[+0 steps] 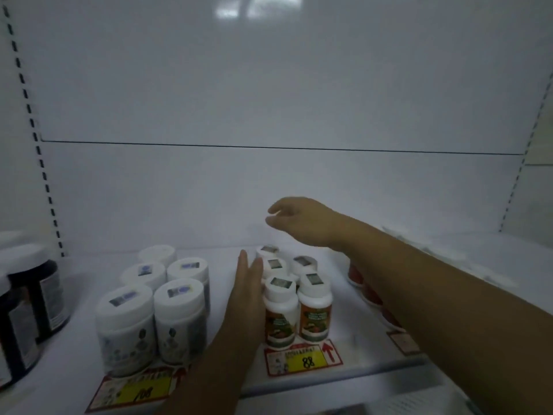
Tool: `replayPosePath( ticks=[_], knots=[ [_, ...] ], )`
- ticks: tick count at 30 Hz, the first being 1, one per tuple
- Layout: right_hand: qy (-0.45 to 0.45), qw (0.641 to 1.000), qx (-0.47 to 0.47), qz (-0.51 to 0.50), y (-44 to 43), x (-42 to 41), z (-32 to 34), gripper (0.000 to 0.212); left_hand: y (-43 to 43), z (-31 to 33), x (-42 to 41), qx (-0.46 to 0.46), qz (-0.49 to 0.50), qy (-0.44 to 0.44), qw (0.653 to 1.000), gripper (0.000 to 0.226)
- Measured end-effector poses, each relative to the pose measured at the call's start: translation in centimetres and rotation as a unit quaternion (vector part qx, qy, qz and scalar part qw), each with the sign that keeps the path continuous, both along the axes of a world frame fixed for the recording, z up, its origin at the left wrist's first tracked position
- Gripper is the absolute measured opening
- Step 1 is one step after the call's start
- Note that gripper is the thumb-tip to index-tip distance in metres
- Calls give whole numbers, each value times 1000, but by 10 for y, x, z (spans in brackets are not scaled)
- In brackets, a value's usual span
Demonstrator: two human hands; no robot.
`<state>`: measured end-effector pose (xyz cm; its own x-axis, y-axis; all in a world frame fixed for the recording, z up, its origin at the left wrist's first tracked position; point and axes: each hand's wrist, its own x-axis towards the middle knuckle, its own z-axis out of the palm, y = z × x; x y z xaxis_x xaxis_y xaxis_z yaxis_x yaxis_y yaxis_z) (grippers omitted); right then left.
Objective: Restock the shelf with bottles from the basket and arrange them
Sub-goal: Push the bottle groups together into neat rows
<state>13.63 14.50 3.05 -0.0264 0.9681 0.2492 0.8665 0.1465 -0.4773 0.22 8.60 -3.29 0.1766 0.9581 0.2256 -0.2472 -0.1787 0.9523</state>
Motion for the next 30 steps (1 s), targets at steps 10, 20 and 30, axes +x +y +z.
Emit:
replayPosePath(
  ticks=[10, 20, 30],
  knots=[
    [219, 945, 201, -137, -117, 128, 31, 26, -26, 11, 63, 123, 39, 1, 992, 67],
    [455, 871, 121, -144, -108, 167, -75, 55, -4, -25, 168, -120, -41, 32, 991, 65],
    [451, 887, 50, -88, -110, 178, -98, 38, 0, -41, 193, -89, -83, 7, 993, 54]
  ],
)
